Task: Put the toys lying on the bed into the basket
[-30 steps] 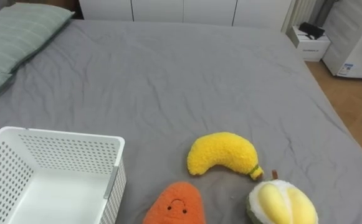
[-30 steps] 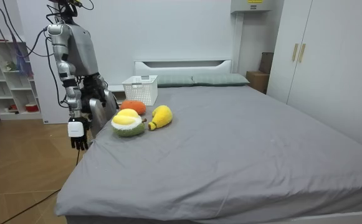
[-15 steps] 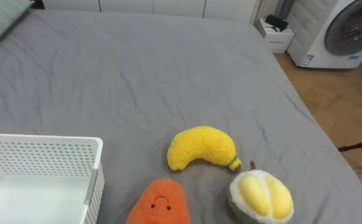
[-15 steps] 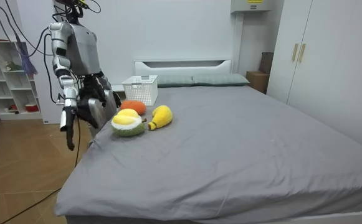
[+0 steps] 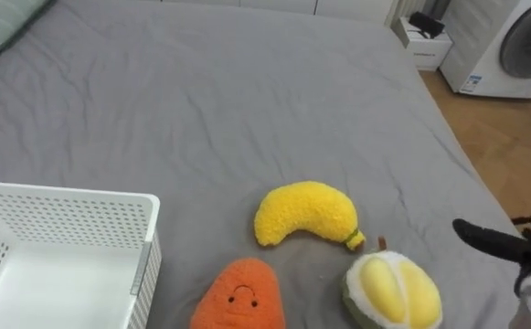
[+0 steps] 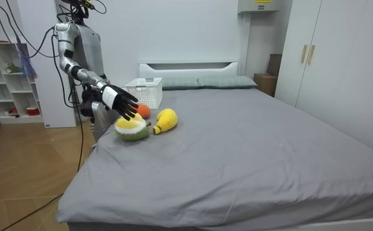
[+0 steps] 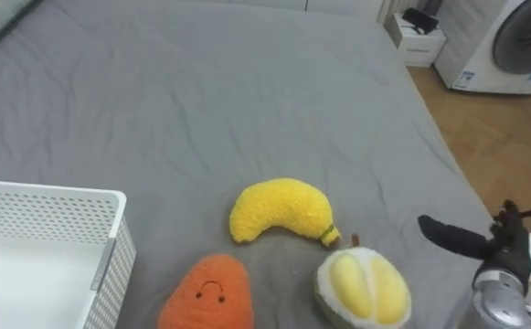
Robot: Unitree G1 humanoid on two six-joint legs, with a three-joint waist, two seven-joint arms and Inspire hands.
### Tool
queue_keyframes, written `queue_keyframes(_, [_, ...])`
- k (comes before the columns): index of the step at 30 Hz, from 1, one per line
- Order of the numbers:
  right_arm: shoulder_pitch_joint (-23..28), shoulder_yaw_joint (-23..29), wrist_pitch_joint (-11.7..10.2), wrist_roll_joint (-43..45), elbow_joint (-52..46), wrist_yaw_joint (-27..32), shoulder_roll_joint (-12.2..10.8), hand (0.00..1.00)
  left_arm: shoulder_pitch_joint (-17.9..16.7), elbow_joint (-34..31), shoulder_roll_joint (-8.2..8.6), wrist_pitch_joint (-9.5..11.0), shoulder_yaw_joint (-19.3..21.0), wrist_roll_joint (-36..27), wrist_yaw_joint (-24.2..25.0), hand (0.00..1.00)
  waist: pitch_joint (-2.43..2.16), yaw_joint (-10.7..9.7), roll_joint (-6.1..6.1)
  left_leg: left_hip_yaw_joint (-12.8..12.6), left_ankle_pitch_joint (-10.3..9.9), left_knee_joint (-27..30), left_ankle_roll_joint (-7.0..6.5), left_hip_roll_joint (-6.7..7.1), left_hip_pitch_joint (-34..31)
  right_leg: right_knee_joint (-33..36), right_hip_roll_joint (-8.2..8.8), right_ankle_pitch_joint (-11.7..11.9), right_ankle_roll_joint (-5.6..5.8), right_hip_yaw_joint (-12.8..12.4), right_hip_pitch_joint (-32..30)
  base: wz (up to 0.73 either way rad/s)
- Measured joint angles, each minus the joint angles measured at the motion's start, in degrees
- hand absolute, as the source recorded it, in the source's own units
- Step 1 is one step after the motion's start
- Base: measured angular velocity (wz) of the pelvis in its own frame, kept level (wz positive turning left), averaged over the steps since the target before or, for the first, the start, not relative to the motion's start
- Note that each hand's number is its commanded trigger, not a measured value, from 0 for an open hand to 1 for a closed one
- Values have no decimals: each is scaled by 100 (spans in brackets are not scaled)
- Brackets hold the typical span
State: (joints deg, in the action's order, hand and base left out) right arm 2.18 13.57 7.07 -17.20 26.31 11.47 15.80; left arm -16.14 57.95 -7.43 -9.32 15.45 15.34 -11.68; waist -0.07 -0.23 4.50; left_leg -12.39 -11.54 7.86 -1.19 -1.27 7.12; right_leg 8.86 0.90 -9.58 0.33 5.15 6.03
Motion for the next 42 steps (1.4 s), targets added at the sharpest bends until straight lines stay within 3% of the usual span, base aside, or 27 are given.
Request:
queue_keyframes(8, [74,-576,97,697,567,-995,-24,0,-110,-104,-8,-26,-4,3,9,0,-11,99,-39,13,1,-3,1,2,70,-9,4,1,2,26,85,0])
queue_keyframes(13, [58,-605,178,1221,1029,-1555,-16,0,-127,-49,-9,-189,-1,40,66,0,-4,169,-28,88,-1,5,0,12,55,-24,16,-1,4,78,89,6])
queue_keyframes(16, [-58,-619,179,1358,1847,-1986,-1,0,-127,-56,-9,-237,-3,42,125,0,-13,232,36,128,-1,59,0,15,64,-35,20,-5,6,107,93,4])
queue_keyframes(24, [-218,-617,180,1608,2462,-2491,34,0,-2,-67,-16,-337,-5,41,136,0,-6,229,145,149,-1,81,0,14,28,-32,14,-4,5,113,98,1])
queue_keyframes(37, [-219,-614,186,2324,2441,-2787,34,0,113,-171,-42,-326,-97,9,115,0,-12,225,151,157,-1,84,0,14,21,-30,15,-4,4,127,129,0])
queue_keyframes(38, [-219,-614,186,2437,2442,-2807,33,6,139,-170,-43,-323,-94,10,112,0,-11,227,151,157,-1,84,0,14,37,-30,15,-4,4,129,132,0])
queue_keyframes(39, [-215,-613,184,2519,2446,-2847,33,56,141,-168,-44,-316,-93,11,112,0,-12,227,149,158,-1,83,0,13,53,-30,15,-4,4,130,142,0])
queue_keyframes(40, [-216,-613,184,2568,2453,-2867,33,71,139,-168,-44,-311,-97,8,110,0,-12,230,149,161,-1,87,0,14,55,-30,18,-4,4,135,147,0])
queue_keyframes(41, [-216,-614,185,2584,2456,-2868,32,100,138,-167,-43,-310,-98,8,109,0,-12,231,149,161,-1,88,0,14,55,-30,19,-4,4,135,148,0])
queue_keyframes(42, [-216,-614,186,2615,2458,-2864,31,100,131,-165,-44,-310,-99,8,106,0,-12,230,148,163,-1,89,0,14,56,-30,20,-4,4,136,153,0])
